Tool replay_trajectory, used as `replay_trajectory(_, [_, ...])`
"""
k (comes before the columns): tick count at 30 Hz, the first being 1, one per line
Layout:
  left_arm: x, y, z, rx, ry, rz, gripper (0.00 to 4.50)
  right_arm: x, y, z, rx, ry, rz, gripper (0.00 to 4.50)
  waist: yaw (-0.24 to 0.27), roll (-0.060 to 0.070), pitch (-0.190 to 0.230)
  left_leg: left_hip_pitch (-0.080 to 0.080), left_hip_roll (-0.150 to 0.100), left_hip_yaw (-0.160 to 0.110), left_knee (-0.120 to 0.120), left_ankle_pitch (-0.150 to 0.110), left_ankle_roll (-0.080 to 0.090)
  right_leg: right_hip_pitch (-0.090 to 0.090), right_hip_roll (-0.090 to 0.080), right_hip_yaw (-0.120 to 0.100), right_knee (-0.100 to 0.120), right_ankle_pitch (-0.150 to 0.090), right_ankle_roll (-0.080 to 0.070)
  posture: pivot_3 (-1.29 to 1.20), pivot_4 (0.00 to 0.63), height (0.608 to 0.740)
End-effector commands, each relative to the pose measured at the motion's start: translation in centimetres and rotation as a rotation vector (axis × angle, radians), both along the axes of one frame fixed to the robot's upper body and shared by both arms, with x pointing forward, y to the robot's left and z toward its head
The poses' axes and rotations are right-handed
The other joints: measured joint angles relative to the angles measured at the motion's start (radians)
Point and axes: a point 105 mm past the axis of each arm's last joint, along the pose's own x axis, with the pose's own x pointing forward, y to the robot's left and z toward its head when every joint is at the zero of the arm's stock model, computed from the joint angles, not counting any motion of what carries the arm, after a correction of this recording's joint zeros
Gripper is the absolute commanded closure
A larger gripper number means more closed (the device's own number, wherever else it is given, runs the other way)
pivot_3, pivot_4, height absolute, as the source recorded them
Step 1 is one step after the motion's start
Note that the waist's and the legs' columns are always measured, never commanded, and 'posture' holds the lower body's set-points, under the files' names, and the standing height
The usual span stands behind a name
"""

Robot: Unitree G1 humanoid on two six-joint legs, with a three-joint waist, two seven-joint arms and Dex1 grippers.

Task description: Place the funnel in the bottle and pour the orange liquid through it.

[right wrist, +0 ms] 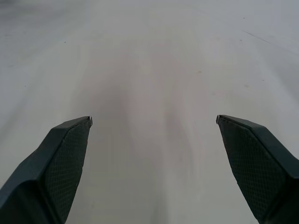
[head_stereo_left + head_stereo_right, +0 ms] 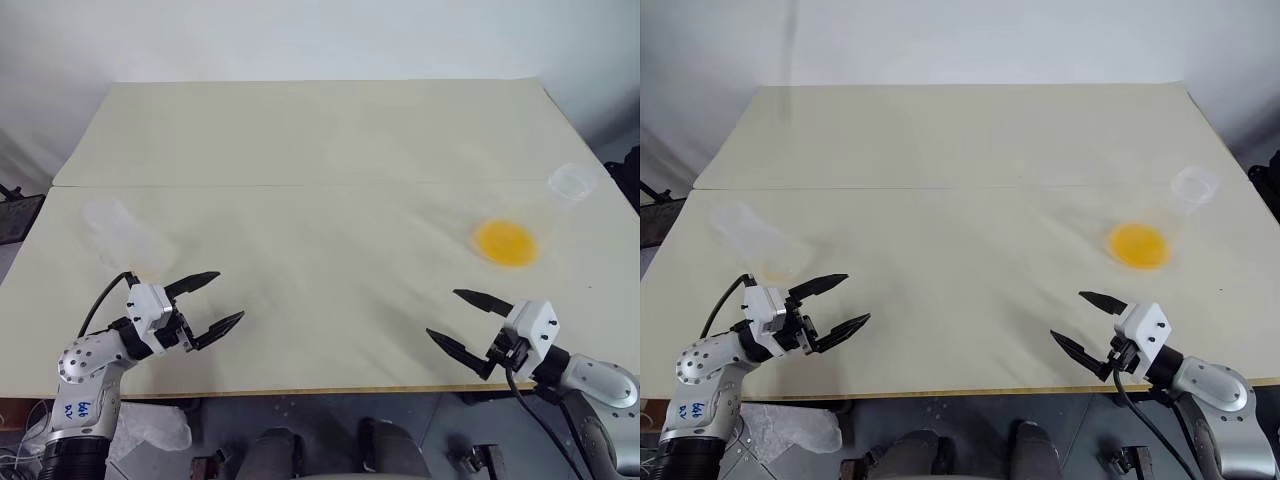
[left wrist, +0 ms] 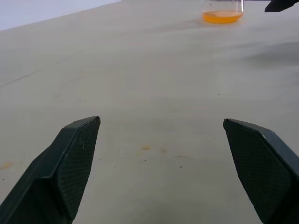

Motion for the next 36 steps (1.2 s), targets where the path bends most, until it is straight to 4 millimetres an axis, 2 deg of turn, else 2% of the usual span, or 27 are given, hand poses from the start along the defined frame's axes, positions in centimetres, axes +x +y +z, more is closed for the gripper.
replay_trajectory(1, [-0.1,0.3,0.9,-0.004,-0.047,0.002,0.00,0.2,-0.3,1.0,-0.007,-0.044,0.002,0.03,0.000,0.000,0.000,0.000,0.000,0.000,0.000,0.000,0.000,0.000,0.000,0.000,0.000,0.000,0.000,0.00,0.150,0.740])
replay_trajectory(4, [0.1,0.4,1.0,-0.018,-0.037,0.022,0.00,0.3,-0.1,1.0,-0.004,-0.045,0.002,0.03,0.001,0.000,0.000,0.000,0.000,0.000,0.000,0.000,0.000,0.000,0.000,0.000,0.000,0.000,0.000,0.00,0.150,0.740])
replay_trajectory(10, [1.6,1.5,0.5,-0.028,0.060,0.184,0.00,0.6,0.3,0.9,0.006,-0.042,0.023,0.03,0.006,0.000,0.000,0.000,0.000,0.000,0.000,0.000,0.000,0.000,0.000,0.000,0.000,0.000,0.000,0.00,0.150,0.740])
replay_trajectory(14, [1.2,1.7,1.9,-0.098,0.005,0.213,0.00,1.3,0.9,0.9,0.019,-0.039,0.051,0.03,0.005,0.000,0.000,0.000,0.000,0.000,0.000,0.000,0.000,0.000,0.000,0.000,0.000,0.000,0.000,0.00,0.150,0.740])
replay_trajectory(18, [-0.2,2.5,2.9,-0.150,-0.026,0.302,0.00,1.7,1.6,1.0,0.031,-0.029,0.092,0.03,0.004,0.000,0.000,0.000,0.000,0.000,0.000,0.000,0.000,0.000,0.000,0.001,0.000,0.000,0.000,0.00,0.150,0.740])
replay_trajectory(21, [-3.0,4.1,3.0,-0.188,-0.037,0.403,0.00,2.5,2.3,1.3,0.049,-0.028,0.134,0.03,-0.011,-0.001,0.000,0.000,0.000,0.000,0.000,0.000,0.000,0.000,0.000,0.001,0.000,0.000,0.000,0.00,0.150,0.740])
replay_trajectory(26, [-7.0,7.5,3.4,-0.211,-0.037,0.595,0.00,4.0,3.2,4.3,0.149,-0.080,0.180,0.03,-0.017,-0.003,0.002,0.000,0.002,0.000,0.000,-0.001,0.000,0.000,0.000,0.001,-0.001,0.000,0.000,0.00,0.150,0.740])
replay_trajectory(31, [-8.7,10.0,4.1,-0.223,-0.047,0.719,0.00,4.0,3.3,4.8,0.169,-0.060,0.227,0.03,0.008,-0.004,0.002,0.000,0.002,-0.002,0.000,-0.002,-0.001,0.000,-0.001,0.001,-0.004,-0.001,-0.002,0.00,0.150,0.740])
replay_trajectory(36, [-8.6,11.5,5.2,-0.203,-0.076,0.771,0.00,3.9,3.3,5.0,0.178,-0.042,0.262,0.03,0.006,-0.004,0.002,0.000,0.002,-0.002,0.000,-0.003,0.000,0.000,-0.001,0.001,-0.004,-0.001,-0.002,0.00,0.150,0.740])
